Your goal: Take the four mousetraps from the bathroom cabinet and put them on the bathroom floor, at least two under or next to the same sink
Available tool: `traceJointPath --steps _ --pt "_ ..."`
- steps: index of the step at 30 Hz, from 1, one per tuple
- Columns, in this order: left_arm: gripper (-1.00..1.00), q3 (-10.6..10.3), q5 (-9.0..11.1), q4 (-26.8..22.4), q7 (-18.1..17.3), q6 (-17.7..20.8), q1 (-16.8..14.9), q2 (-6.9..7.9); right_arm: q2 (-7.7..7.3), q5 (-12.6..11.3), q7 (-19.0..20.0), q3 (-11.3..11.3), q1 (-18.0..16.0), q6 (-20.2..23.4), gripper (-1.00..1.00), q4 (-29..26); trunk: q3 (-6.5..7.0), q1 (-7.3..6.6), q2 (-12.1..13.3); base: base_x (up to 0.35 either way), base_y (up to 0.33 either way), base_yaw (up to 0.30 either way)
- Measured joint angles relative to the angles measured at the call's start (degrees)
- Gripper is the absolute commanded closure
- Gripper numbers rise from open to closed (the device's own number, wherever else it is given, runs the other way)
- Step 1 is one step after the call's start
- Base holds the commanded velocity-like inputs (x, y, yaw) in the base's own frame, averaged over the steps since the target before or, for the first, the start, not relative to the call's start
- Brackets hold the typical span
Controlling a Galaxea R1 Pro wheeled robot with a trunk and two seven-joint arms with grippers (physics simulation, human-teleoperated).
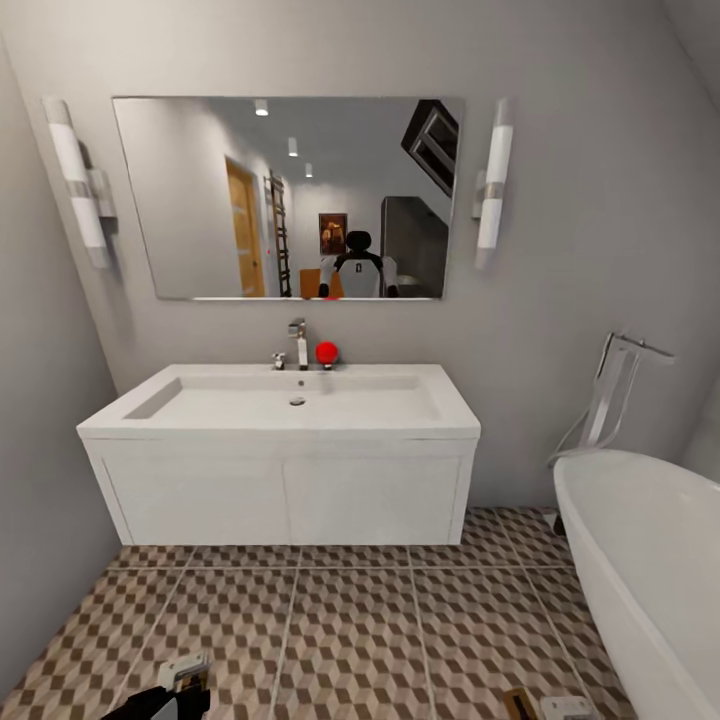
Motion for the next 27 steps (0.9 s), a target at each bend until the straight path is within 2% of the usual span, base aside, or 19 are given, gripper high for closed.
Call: traceJointPath --steps 18,20,27 --pt "1.0 0.3 0.2 0.0 0.0 -2.0 0.0 -0.36 0.01 0.0 -0.1 0.0 0.0 0.0 1.0 0.0 0.0 0.02 0.0 0.014 0.0 0.0" --pt "1.0 0.2 0.2 -0.2 0.0 -1.9 0.0 -0.67 0.01 0.0 -0.1 0.1 0.0 0.0 1.0 0.0 0.0 0.02 0.0 0.0 0.0 0.0" --pt "1.0 0.1 0.1 -2.7 0.0 -1.4 0.0 -3.11 0.01 0.0 -0.2 0.1 0.0 0.0 1.0 0.0 0.0 0.02 0.0 0.0 0.0 0.0"
